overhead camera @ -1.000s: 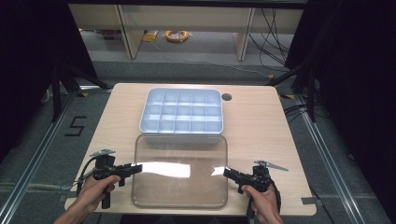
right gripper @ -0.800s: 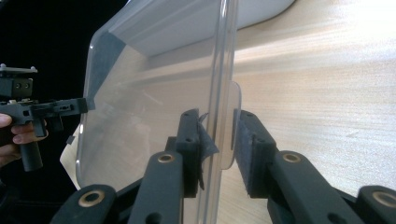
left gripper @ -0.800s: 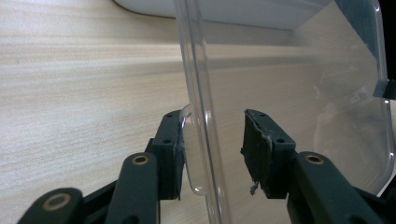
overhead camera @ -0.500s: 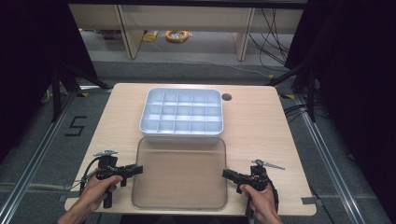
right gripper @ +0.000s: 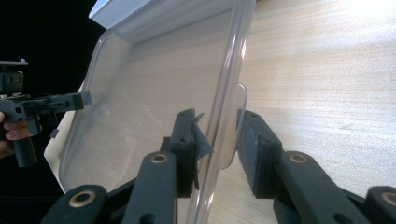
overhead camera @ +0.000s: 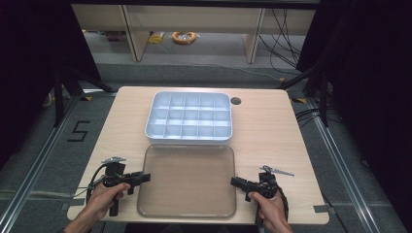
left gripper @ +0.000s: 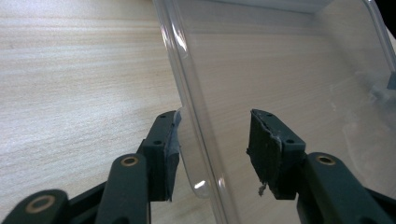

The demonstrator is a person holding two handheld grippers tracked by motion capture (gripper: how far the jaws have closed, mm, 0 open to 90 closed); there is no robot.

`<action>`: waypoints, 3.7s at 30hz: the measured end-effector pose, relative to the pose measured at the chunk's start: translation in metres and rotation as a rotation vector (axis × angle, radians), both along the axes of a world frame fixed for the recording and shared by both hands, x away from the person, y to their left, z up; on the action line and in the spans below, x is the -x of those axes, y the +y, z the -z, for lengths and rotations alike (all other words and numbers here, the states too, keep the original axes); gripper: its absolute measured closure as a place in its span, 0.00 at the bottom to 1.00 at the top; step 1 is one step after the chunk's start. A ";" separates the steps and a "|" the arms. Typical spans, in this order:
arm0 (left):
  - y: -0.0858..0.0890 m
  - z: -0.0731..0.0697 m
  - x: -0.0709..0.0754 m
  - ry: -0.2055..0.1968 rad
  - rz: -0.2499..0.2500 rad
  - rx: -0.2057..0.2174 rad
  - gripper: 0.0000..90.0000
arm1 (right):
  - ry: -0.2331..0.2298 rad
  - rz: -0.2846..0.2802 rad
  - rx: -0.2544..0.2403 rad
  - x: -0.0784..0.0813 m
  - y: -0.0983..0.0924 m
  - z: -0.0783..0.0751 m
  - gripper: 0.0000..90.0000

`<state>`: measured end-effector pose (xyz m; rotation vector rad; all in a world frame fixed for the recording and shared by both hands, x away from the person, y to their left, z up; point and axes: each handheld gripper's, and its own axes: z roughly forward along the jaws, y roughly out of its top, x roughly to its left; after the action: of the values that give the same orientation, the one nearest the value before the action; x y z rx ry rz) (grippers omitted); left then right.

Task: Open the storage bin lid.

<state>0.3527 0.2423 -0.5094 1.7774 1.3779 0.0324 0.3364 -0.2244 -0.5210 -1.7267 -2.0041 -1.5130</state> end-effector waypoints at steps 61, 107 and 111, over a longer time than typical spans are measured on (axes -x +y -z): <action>-0.006 -0.012 0.012 -0.200 0.039 -0.046 0.17 | -0.280 -0.094 0.166 0.004 0.013 -0.035 0.17; -0.031 -0.019 0.082 -0.301 0.223 -0.096 0.17 | -0.306 -0.216 0.205 0.062 0.012 -0.035 0.18; -0.033 -0.018 0.087 -0.302 0.234 -0.093 0.17 | -0.320 -0.228 0.237 0.067 0.011 -0.034 0.18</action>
<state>0.2662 0.2095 -0.4911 1.9109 0.9621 0.2325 0.2698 -0.2133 -0.4874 -1.3263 -2.5289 -1.6121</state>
